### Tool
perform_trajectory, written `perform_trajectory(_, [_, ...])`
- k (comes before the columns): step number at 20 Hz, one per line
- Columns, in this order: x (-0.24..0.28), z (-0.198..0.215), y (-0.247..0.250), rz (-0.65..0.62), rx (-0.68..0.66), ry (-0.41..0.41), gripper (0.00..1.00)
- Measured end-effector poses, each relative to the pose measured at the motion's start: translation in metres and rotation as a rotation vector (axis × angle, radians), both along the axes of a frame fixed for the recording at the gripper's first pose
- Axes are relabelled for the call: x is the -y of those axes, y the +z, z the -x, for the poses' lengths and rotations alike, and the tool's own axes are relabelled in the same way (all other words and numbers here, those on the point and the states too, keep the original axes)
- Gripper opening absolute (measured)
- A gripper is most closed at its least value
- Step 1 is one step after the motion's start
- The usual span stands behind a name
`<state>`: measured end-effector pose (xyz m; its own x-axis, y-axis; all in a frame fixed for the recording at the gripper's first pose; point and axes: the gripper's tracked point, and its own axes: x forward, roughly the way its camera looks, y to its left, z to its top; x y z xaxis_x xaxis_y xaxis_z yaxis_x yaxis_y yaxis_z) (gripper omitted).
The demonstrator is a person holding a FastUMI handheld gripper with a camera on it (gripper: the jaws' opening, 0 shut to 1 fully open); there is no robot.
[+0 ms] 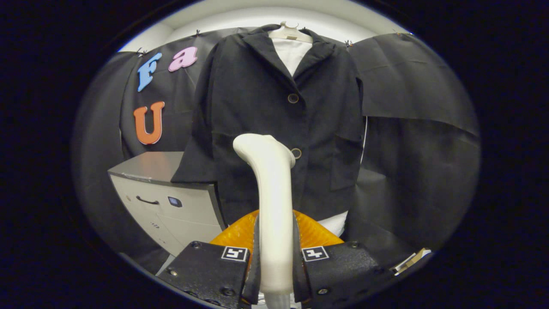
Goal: Iron the clothes twice with a garment steamer, once on the left side and once on the right side.
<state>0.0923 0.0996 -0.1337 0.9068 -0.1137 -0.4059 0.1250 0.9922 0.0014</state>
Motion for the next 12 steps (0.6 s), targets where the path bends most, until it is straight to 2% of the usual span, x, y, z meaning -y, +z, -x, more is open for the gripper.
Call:
perform_trajectory(9, [0.005, 0.034, -0.094, -0.005, -0.191, -0.005, 0.33])
perform_trajectory(12, [0.008, 0.036, -0.108, -0.017, -0.238, 0.008, 0.33])
